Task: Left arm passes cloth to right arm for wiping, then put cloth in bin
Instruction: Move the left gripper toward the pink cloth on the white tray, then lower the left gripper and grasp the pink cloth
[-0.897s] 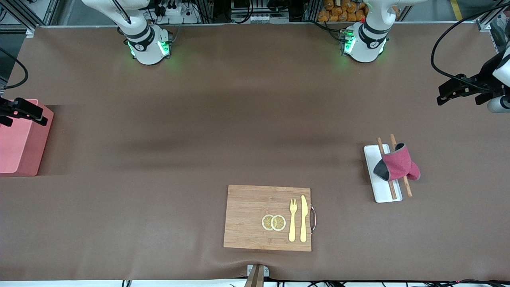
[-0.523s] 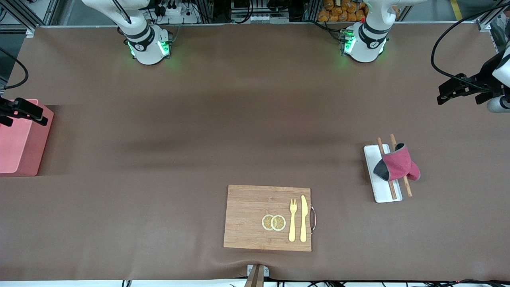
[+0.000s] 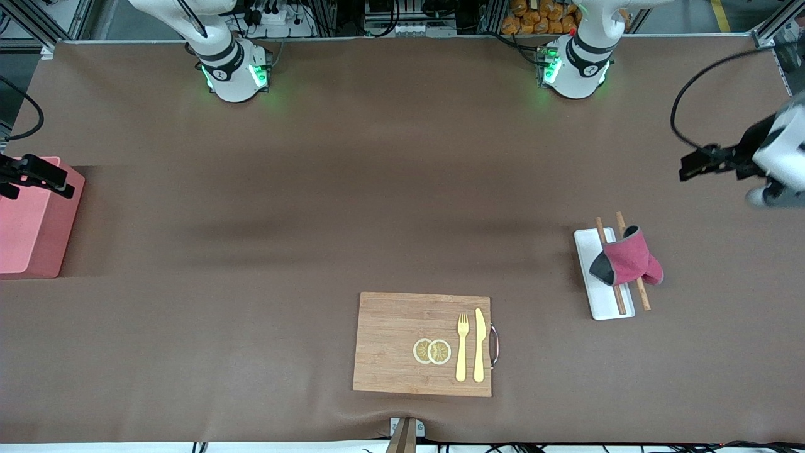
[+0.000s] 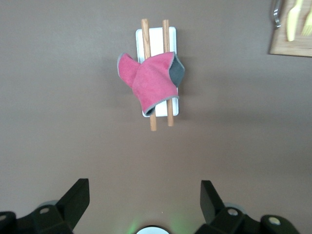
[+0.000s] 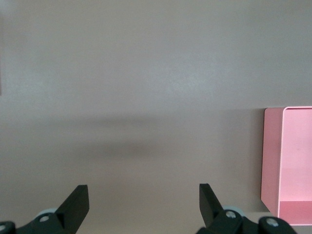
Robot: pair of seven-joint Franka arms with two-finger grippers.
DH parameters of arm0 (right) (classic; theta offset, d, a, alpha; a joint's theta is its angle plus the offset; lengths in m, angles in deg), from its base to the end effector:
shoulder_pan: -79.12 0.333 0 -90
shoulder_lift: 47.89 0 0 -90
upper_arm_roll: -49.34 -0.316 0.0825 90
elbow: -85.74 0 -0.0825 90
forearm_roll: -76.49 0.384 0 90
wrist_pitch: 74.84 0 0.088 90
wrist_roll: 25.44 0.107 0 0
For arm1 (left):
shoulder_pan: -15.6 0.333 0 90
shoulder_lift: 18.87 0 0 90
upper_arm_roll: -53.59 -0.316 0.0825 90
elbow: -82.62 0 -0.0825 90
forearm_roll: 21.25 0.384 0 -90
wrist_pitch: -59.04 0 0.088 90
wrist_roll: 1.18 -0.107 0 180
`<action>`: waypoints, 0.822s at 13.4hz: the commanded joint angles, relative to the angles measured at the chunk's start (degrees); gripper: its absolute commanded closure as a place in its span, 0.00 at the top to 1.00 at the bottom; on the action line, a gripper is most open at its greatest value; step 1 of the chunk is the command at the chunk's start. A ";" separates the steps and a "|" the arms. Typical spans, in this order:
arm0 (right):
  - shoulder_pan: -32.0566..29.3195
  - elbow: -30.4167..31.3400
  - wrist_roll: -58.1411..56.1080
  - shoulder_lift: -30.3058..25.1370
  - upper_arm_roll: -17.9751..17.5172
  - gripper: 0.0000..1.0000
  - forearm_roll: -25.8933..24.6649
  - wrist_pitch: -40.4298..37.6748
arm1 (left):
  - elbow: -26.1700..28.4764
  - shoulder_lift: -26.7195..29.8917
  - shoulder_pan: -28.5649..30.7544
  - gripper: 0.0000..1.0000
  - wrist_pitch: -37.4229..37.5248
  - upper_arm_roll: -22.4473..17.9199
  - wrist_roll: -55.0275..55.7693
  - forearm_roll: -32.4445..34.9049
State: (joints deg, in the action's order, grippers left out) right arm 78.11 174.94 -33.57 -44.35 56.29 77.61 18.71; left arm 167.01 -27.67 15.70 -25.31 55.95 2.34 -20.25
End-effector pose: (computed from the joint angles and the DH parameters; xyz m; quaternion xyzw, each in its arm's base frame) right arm 0.5737 -0.0761 0.6019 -1.0000 -0.0011 -0.0081 0.0049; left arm 0.5880 -0.0194 0.5745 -0.9970 -0.0111 0.0766 0.0094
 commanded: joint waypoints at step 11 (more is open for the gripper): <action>-1.54 -0.16 1.36 0.41 -0.53 1.00 -0.68 -0.47 | 10.09 -16.50 0.78 1.00 -22.87 0.45 3.43 1.54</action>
State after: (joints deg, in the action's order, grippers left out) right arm 77.65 175.08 -33.43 -44.08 56.64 77.57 18.70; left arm 176.72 -43.00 16.21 -46.62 56.23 4.67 -20.25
